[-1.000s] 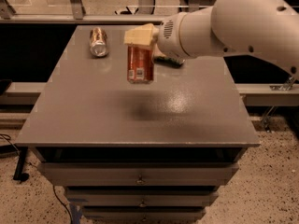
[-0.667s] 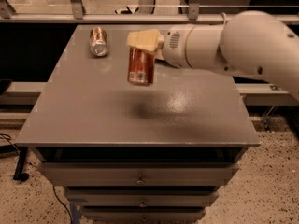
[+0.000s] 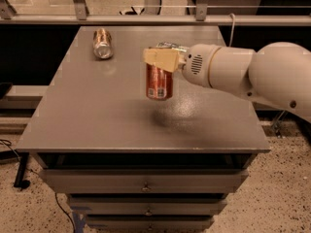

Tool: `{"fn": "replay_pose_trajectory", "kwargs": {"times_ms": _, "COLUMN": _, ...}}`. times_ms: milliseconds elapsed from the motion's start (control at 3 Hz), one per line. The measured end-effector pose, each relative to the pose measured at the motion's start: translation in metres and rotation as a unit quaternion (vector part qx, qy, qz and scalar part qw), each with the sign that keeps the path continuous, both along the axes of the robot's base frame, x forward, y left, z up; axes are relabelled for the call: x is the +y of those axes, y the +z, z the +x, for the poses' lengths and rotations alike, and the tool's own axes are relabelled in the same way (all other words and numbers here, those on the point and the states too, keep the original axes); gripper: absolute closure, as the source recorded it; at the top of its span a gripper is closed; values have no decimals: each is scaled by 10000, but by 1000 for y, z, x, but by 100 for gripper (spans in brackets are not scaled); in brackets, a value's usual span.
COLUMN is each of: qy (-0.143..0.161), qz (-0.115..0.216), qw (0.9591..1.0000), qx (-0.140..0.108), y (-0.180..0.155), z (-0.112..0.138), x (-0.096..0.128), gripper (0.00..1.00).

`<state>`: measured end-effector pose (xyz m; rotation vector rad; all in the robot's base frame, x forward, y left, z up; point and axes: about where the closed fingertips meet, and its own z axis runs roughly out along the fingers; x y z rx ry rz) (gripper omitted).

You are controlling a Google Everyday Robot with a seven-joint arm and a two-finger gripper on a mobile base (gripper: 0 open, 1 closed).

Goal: Place coke can upright

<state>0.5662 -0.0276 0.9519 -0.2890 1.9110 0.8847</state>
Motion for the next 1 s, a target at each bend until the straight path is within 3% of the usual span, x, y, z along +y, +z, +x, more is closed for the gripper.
{"fn": "replay_pose_trajectory", "kwargs": {"times_ms": 333, "qy": 129, "qz": 135, "qw": 9995, "qx": -236, "y": 2, "z": -5, "x": -3, "gripper": 100}}
{"fn": "replay_pose_trajectory", "kwargs": {"times_ms": 667, "qy": 452, "qz": 349, "qw": 9954, "qx": -775, "y": 1, "z": -12, "x": -6, "gripper": 100}}
{"fn": "replay_pose_trajectory", "kwargs": {"times_ms": 1000, "qy": 1093, "qz": 131, "qw": 9821, "qx": -1530, "y": -2, "z": -18, "x": 13, "gripper": 100}}
